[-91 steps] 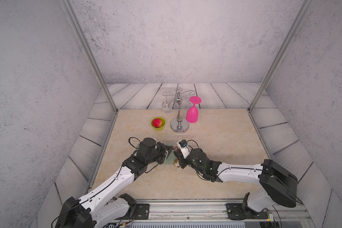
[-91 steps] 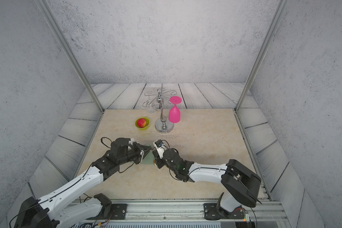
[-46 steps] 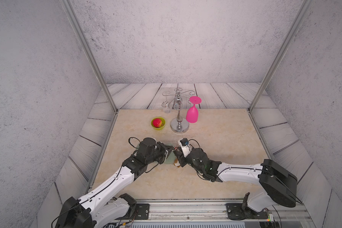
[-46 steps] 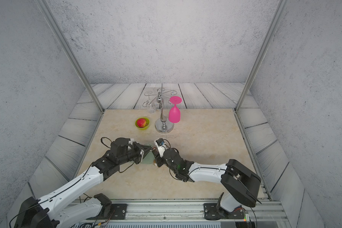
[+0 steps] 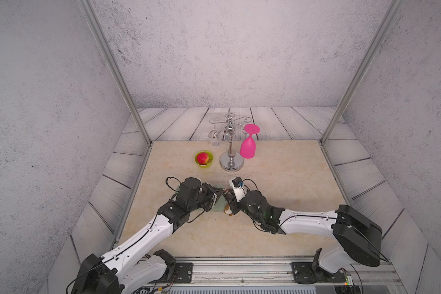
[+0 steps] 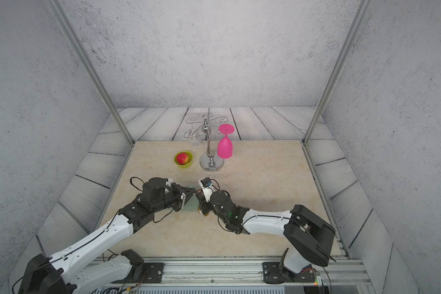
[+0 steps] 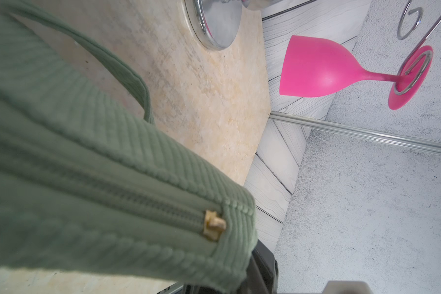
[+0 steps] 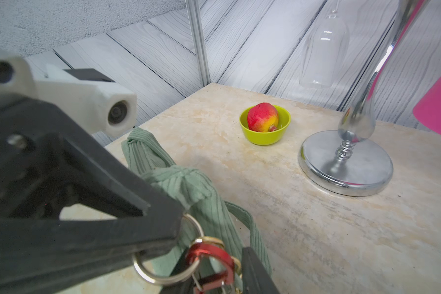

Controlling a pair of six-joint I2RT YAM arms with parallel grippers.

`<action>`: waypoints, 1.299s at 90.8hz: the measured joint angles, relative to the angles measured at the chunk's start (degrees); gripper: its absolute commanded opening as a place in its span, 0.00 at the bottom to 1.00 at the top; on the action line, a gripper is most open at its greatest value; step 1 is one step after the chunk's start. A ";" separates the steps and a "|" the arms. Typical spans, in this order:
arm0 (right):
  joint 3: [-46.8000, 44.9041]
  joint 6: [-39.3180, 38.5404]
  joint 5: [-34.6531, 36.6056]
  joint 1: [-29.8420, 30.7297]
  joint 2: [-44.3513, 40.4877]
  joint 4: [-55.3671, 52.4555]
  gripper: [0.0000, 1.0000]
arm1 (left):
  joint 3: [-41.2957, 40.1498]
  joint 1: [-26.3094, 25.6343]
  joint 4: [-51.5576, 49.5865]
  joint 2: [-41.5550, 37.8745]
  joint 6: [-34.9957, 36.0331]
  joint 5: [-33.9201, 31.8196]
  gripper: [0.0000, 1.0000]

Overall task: Remove the decoration from the bag
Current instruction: Remove the decoration item from the bag.

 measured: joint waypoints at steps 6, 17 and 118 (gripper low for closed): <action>0.00 0.13 0.00 -0.02 0.00 0.00 0.37 | 0.00 0.00 0.02 0.00 0.00 -0.02 0.00; -0.02 0.28 0.00 -0.02 0.00 0.11 0.37 | 0.00 0.00 0.02 -0.04 -0.02 -0.04 0.00; -1.27 0.87 -0.48 -0.28 0.17 0.39 0.40 | 0.00 0.00 0.02 -0.15 -0.04 -0.50 0.00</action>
